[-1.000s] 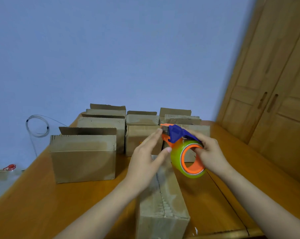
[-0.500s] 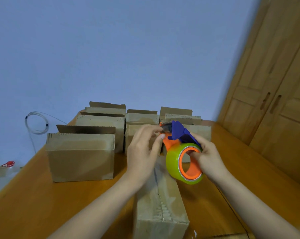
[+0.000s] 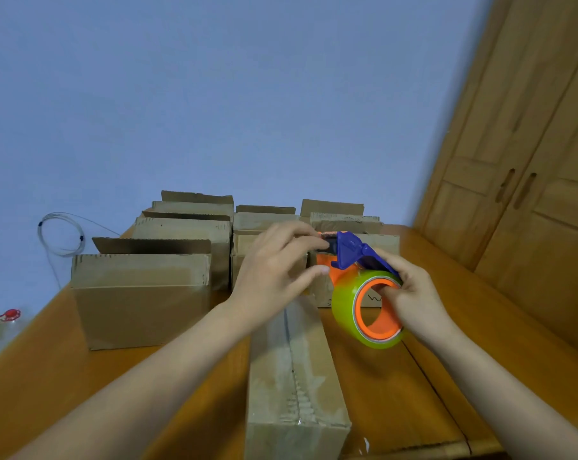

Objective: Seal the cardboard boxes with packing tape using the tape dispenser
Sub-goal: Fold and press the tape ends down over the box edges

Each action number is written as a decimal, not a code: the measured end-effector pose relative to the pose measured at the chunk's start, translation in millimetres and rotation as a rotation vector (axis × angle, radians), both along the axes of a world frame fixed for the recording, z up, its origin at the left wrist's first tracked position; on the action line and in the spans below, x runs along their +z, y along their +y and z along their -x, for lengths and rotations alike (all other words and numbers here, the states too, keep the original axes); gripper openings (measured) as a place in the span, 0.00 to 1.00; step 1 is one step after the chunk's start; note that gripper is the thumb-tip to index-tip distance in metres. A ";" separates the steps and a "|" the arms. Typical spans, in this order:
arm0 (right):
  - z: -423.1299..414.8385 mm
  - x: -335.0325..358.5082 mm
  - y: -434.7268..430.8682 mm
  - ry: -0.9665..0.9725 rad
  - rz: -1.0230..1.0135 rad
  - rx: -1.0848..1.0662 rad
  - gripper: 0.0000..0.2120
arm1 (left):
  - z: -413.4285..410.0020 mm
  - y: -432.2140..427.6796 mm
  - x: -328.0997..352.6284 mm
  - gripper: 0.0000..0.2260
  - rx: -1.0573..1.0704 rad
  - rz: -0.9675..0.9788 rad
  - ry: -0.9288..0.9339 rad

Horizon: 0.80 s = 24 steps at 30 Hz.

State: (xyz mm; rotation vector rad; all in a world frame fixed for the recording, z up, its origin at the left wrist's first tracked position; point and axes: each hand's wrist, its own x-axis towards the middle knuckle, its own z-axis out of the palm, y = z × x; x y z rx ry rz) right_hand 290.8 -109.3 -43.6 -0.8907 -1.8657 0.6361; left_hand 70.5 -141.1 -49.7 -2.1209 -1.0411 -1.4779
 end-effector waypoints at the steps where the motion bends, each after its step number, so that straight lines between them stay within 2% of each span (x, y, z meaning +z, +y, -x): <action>1: -0.9 -0.2 0.5 -0.006 -0.008 0.001 0.35 | -0.7 1.8 1.4 0.11 0.014 -0.043 0.045; 4: -5.5 -2.1 3.6 -0.032 -0.050 0.000 0.35 | -1.1 4.4 1.9 0.07 0.021 -0.146 0.104; 8: -16.7 -5.5 11.1 -0.146 -0.153 0.021 0.37 | 5.8 8.1 -0.4 0.06 -0.041 -0.177 0.170; 11: -24.1 -2.6 19.0 -0.317 -0.349 0.035 0.39 | 15.7 11.2 -6.0 0.06 -0.068 -0.162 0.259; 18: -18.7 2.9 38.5 -0.598 -0.694 0.085 0.34 | 34.5 11.2 -20.3 0.09 0.012 -0.146 0.330; 24: -11.6 -4.0 52.8 -0.647 -0.719 0.114 0.39 | 44.9 11.7 -24.2 0.09 0.042 -0.121 0.305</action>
